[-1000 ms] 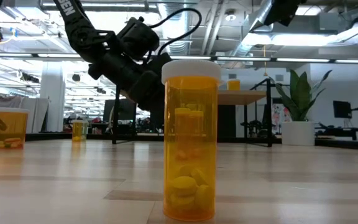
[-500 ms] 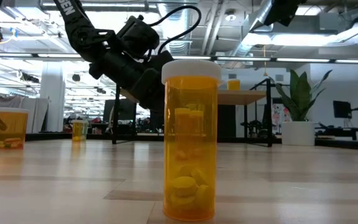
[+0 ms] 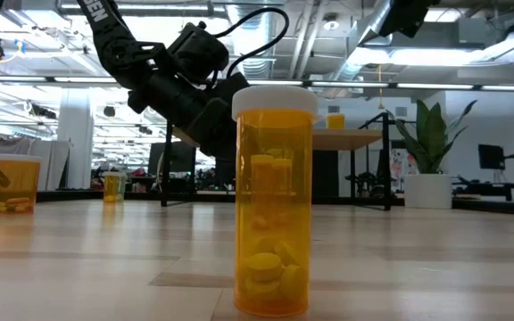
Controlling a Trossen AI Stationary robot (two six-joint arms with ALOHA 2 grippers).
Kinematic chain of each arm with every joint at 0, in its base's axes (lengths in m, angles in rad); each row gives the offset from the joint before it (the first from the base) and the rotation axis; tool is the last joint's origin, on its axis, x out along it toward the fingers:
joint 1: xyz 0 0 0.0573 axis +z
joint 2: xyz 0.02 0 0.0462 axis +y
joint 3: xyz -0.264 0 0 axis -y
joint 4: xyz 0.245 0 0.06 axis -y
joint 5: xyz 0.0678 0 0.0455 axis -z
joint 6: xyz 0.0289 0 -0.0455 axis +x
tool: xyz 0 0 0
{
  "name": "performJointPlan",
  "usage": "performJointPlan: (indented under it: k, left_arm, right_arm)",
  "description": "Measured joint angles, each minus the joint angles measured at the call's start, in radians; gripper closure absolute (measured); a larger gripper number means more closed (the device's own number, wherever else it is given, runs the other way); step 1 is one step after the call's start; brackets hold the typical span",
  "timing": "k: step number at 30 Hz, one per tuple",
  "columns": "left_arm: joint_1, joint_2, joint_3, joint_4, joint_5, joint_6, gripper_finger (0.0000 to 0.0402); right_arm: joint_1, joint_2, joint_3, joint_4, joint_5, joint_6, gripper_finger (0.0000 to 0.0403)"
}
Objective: Pick and place medicine bottles onto shelf by color
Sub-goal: Put the middle orange pill bottle on the shelf aligned with the other large orange pill bottle
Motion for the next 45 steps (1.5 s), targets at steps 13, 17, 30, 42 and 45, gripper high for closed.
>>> performJointPlan:
  k: [13,17,30,42,45]
  left_arm:
    - [-0.001,-0.079,0.041,-0.028,0.039,-0.111,0.0194]
    - [-0.001,-0.159,0.154,-0.193,0.001,-0.135,0.0194]
    - [0.095,-0.14,0.667,-0.586,-0.104,0.002,0.0194]
    - [0.277,-0.135,0.631,-0.646,-0.092,0.044,0.0194]
    - [0.302,-0.135,0.594,-0.652,-0.082,0.036,0.0194]
  right_arm:
    - [0.0,0.0,0.0,-0.019,0.0,0.0,0.0395]
    - [0.0,0.0,0.0,-0.03,-0.001,0.0,0.0395]
    - [0.0,0.0,0.0,-0.026,-0.001,-0.008,0.0395]
    - [0.0,0.0,0.0,-0.022,-0.001,-0.008,0.0395]
    - [0.0,0.0,0.0,-0.015,-0.001,-0.008,0.0395]
